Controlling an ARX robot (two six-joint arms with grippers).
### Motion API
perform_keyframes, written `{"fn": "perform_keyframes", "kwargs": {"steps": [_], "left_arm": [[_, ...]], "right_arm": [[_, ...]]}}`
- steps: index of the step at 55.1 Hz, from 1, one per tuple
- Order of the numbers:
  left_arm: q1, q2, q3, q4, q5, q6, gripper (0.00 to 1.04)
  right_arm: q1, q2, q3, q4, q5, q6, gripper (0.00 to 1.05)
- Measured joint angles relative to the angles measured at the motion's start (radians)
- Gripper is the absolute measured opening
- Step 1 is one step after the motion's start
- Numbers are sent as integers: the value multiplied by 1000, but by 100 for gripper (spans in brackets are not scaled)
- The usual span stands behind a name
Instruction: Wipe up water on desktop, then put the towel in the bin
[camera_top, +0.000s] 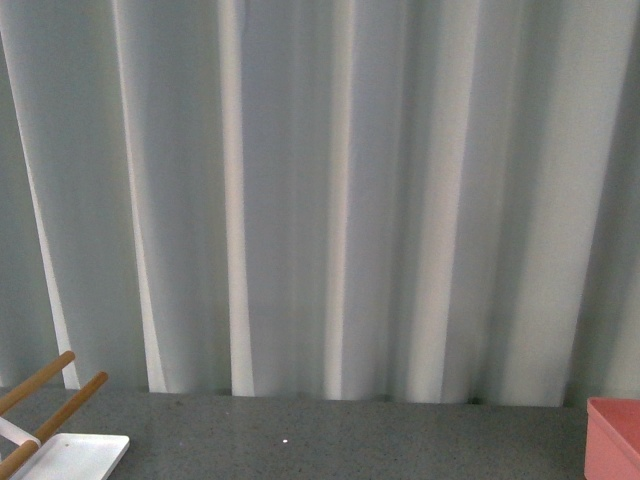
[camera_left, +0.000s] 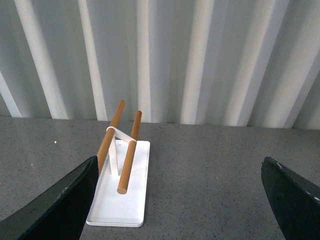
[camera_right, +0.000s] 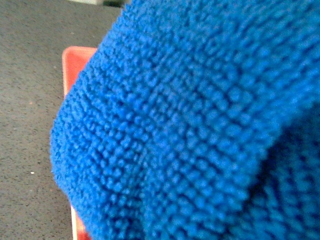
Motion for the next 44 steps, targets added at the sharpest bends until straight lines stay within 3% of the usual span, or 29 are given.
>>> {"fn": "perform_keyframes", "kwargs": {"steps": [44], "left_arm": [[0, 0, 0, 0, 0, 0, 98]], "right_arm": [[-27, 138, -69, 18, 14, 136, 6]]}}
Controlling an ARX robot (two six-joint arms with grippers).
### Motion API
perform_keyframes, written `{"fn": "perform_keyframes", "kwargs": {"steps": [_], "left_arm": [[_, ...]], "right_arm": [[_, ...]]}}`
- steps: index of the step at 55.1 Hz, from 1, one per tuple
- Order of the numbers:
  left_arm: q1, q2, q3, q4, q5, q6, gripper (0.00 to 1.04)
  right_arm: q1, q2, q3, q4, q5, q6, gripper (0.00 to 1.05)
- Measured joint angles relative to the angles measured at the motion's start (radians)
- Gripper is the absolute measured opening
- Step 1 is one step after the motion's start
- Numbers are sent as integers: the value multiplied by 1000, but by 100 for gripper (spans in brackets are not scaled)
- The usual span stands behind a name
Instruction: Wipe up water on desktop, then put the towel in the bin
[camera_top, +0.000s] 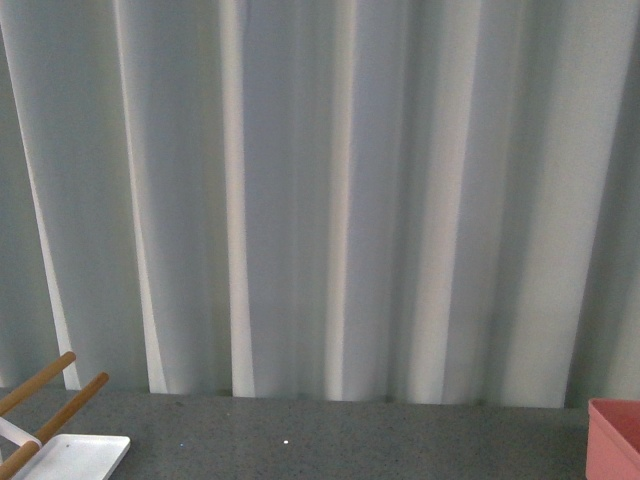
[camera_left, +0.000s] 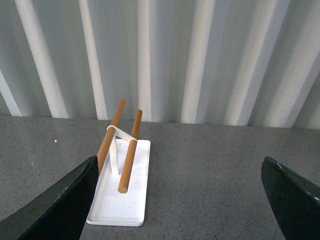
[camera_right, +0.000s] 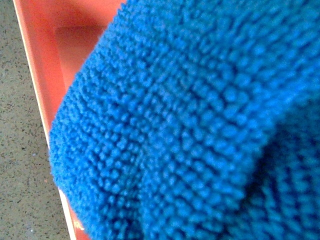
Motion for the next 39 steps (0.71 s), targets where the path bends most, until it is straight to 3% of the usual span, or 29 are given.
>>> {"fn": "perform_keyframes", "kwargs": {"steps": [6, 33, 39], "left_arm": [[0, 0, 0, 0, 0, 0, 98], [0, 0, 0, 0, 0, 0, 98], [0, 0, 0, 0, 0, 0, 98]], "right_arm": [[0, 0, 0, -8, -6, 6, 18], [-2, 0, 0, -8, -6, 13, 99], [-2, 0, 0, -8, -6, 13, 97]]}}
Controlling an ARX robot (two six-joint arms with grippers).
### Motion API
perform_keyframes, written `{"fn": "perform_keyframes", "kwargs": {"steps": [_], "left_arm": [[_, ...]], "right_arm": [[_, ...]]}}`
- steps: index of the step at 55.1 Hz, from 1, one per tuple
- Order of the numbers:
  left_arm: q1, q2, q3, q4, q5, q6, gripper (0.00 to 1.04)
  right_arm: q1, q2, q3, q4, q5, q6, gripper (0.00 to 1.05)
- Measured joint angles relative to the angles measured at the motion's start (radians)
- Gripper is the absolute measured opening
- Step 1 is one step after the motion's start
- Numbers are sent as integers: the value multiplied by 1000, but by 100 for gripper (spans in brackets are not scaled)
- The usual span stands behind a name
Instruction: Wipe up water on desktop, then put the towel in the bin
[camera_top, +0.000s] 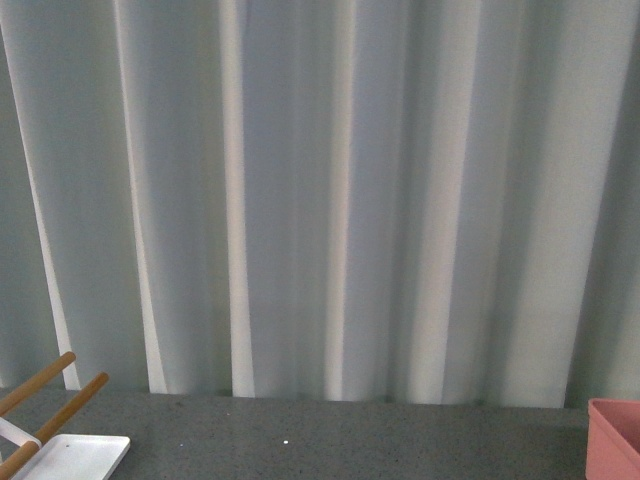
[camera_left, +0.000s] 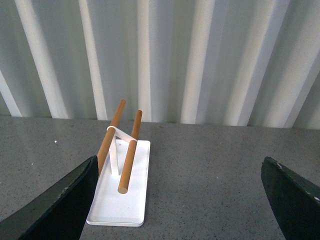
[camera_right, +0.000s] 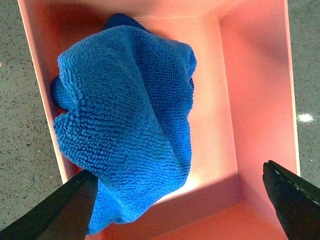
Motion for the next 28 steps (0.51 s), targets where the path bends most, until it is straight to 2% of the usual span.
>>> {"fn": "perform_keyframes", "kwargs": {"steps": [28], "left_arm": [[0, 0, 0, 0, 0, 0, 98]], "right_arm": [[0, 0, 0, 0, 0, 0, 98]]}}
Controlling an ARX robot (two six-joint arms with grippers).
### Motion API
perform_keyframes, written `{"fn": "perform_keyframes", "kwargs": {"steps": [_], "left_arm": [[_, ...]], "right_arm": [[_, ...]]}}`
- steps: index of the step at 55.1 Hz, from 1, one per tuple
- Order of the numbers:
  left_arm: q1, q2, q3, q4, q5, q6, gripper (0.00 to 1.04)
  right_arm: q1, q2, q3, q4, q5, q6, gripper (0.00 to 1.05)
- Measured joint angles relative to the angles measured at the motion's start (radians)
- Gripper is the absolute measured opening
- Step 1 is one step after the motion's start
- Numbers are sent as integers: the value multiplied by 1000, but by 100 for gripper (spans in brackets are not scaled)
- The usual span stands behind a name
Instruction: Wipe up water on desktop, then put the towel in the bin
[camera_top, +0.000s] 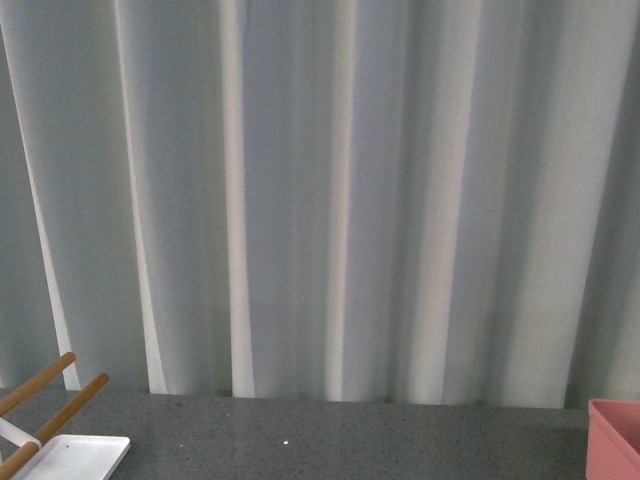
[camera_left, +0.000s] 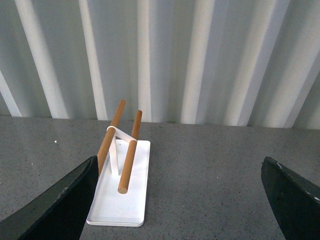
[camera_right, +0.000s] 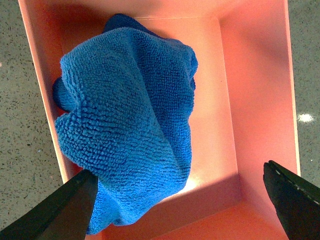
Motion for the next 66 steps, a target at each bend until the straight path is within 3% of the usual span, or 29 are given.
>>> {"fn": "perform_keyframes", "kwargs": {"steps": [23, 30, 34, 36, 40, 44, 54, 66], "left_arm": [[0, 0, 0, 0, 0, 0, 98], [0, 0, 0, 0, -3, 0, 98], [0, 0, 0, 0, 0, 0, 98], [0, 0, 0, 0, 0, 0, 98], [0, 0, 0, 0, 0, 0, 98], [0, 0, 0, 0, 0, 0, 98], [0, 0, 0, 0, 0, 0, 98], [0, 0, 0, 0, 0, 0, 98]], "right_arm": [[-2, 0, -5, 13, -16, 3, 97], [-20, -93, -349, 663, -397, 37, 78], [-12, -133, -532, 991, -458, 41, 67], [-2, -160, -639, 1230, -464, 41, 59], [10, -215, -744, 1514, -460, 41, 48], [22, -301, -810, 1618, -447, 41, 35], [47, -421, -982, 1643, -426, 40, 3], [108, -589, -1162, 1675, -352, 41, 3]]}}
